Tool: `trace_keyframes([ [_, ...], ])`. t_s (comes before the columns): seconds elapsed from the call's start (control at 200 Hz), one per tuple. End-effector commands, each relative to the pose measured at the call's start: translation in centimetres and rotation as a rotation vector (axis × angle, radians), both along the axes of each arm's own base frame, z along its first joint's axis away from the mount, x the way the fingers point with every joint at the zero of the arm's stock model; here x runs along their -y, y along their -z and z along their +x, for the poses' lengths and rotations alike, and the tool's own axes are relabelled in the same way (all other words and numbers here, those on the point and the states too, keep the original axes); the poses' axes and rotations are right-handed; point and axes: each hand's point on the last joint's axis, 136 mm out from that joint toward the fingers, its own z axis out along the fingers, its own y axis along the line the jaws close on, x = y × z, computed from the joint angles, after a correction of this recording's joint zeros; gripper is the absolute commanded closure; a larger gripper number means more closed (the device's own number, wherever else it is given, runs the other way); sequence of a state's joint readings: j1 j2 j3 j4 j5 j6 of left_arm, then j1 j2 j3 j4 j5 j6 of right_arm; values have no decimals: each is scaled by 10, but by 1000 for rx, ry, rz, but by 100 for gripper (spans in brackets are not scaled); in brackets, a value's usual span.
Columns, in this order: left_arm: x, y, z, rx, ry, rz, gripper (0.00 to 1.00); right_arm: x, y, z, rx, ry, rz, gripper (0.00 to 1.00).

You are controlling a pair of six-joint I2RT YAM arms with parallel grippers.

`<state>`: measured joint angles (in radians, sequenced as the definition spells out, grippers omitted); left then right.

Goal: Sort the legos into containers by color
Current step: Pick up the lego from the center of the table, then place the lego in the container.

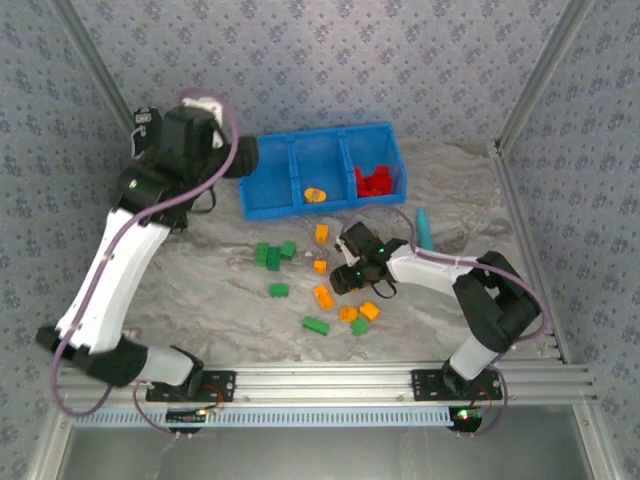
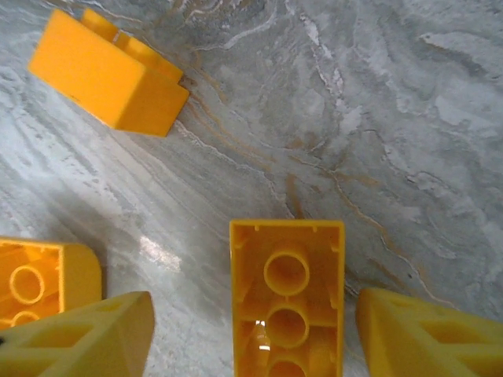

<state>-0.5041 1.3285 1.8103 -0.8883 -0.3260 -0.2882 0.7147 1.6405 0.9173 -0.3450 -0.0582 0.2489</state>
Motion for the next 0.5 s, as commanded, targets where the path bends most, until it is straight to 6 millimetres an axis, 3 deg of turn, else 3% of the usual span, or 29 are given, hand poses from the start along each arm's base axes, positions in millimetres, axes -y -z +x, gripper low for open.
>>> trace_keyframes([
  [0.0,-37,-30,-29,135,-64,-7,15,5,3,7,0,18,-76,37],
  [0.13,-58,-14,-54,112,-86,33,14,6,5,13,-8,21,-120,51],
  [0.29,-63,25,-68,34,-70,68,14,8,5,18,-21,25,-166,66],
  [0.42,-61,68,-75,-52,-36,87,14,2,-19,32,2,12,-169,71],
  [0.495,-60,89,-79,-92,-27,88,14,-3,-48,52,43,14,-154,71],
])
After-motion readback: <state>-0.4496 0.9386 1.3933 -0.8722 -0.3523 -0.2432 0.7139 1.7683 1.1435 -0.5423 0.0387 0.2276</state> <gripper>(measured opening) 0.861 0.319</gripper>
